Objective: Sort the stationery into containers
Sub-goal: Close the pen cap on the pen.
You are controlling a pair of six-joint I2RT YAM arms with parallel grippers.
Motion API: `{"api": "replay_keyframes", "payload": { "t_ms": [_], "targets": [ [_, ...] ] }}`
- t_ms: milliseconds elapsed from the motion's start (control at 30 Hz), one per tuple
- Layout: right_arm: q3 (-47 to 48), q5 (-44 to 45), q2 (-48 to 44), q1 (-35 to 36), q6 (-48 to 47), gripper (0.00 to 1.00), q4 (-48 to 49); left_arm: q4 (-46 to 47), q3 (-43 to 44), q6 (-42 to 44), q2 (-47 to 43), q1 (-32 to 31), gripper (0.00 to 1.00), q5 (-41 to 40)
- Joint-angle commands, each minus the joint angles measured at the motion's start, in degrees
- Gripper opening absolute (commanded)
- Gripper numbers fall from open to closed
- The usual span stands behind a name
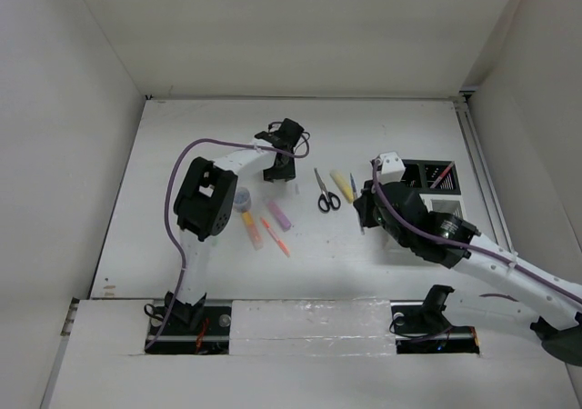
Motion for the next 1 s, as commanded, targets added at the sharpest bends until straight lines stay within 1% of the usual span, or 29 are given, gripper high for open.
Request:
{"api": "replay_keyframes", "payload": {
  "t_ms": [0, 67, 333, 433, 600, 767, 833, 900, 933, 967],
  "targets": [
    [-0.6, -0.1, -1.6, 0.4, -0.4, 0.00, 2.4, -3.0, 1.7, -0.5, 0.5, -0.2, 0.39, -2.2],
    [-0.6, -0.1, -2.1, 0.4, -0.4, 0.00, 2.4, -3.0, 1.7, -0.5, 0.5, -0.2, 0.39, -3.0],
    [-1.2, -0.1, -2.1, 0.4, -0.4, 0.00, 2.4, -4.6, 2.8, -1.0, 3.0, -1.3, 0.26, -4.6],
    [-1.2, -0.1, -2.7, 0.4, -0.4, 0.00, 1.8, -4.6, 2.8, -1.0, 3.6, -1.3, 0.20, -4.6],
    [-1.2, -0.1, -2.7, 0.4, -0.4, 0.00, 1.8, -4.6, 1.6, -1.0, 3.6, -1.3, 0.00, -4.6],
    [-1.2, -0.1, -2.7, 0.4, 0.1, 0.00, 1.8, -4.6, 1.0, -2.7, 3.6, -1.3, 0.00, -4.6],
    [-1.9, -0.9, -3.2, 0.4, 0.1, 0.00, 3.3, -4.0, -0.1, -3.8, 0.1, -1.3, 0.00, -4.6],
    [-3.9, -4.5, -3.2, 0.4, -1.2, 0.00, 7.8, -1.4, -2.0, -4.3, -4.0, -1.3, 0.00, -3.5],
    [-4.7, -6.5, -3.2, -0.3, -2.1, 0.00, 9.5, 1.6, -4.0, -4.3, -9.2, -1.3, 0.00, -2.7],
    [-5.5, -8.7, -2.7, -0.3, -2.1, 0.00, 13.9, 3.5, -5.1, -4.9, -12.3, -1.3, 0.00, -1.2]
  ]
}}
